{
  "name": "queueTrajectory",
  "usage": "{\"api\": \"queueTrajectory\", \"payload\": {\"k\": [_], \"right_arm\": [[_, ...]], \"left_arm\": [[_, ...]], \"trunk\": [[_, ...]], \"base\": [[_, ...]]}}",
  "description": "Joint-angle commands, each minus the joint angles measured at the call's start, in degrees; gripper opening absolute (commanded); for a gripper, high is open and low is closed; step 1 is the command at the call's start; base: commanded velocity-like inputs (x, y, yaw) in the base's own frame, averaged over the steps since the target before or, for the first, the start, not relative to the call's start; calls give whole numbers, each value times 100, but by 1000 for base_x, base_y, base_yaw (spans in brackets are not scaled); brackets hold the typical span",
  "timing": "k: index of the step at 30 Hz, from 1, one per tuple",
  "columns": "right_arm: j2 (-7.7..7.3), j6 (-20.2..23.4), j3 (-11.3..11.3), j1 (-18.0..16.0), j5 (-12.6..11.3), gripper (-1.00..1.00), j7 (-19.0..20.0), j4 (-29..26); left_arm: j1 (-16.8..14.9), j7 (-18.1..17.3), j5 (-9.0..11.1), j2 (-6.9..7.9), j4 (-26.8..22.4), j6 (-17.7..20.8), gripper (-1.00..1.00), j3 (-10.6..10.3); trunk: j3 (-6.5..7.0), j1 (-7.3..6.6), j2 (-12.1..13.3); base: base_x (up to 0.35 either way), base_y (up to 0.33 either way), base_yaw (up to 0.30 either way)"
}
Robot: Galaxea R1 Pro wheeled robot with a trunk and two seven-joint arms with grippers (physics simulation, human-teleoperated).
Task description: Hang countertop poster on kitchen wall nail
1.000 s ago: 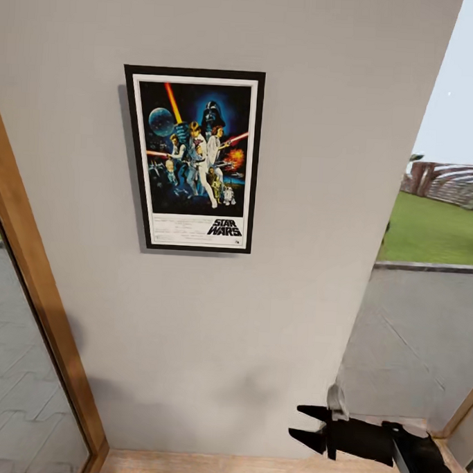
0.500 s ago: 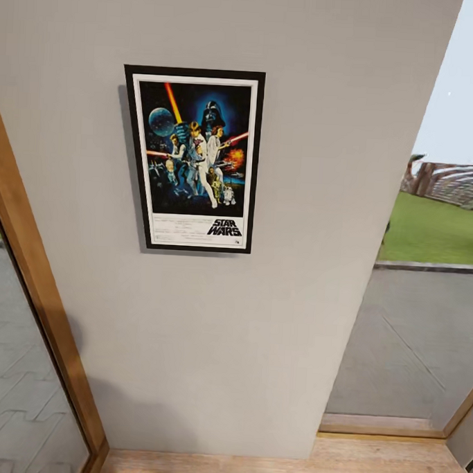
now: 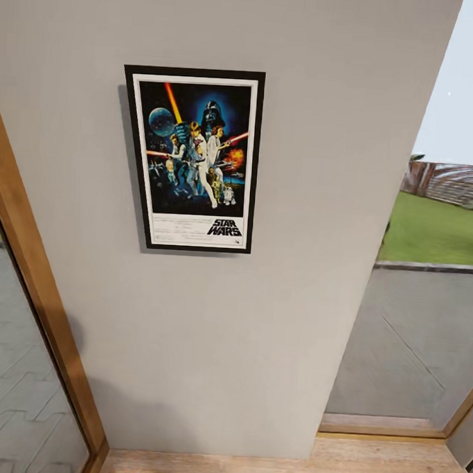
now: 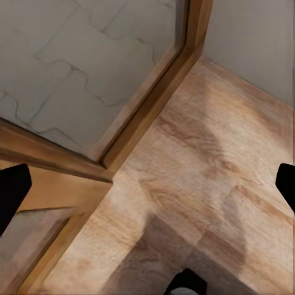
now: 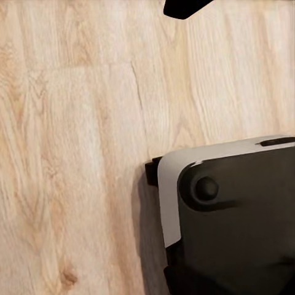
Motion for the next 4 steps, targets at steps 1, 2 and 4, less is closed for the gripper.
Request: {"api": "queueTrajectory", "payload": {"k": [1,2,4], "right_arm": [[-3,-33,-38,-6,-27,100,32,20],[-3,-33,-38,-6,-27,100,32,20],[-2,-33,-39,-6,-27,100,31,21]], "left_arm": [[-3,8,60,-4,7,-20,100,-41],[-3,9,60,-8,7,-20,100,-40],[-3,9,60,-15,6,-20,100,-40]], "trunk": [[-2,2,-4],[-2,2,-4],[-2,2,-4]], "base": [[0,0,0],[0,0,0],[0,0,0]]}}
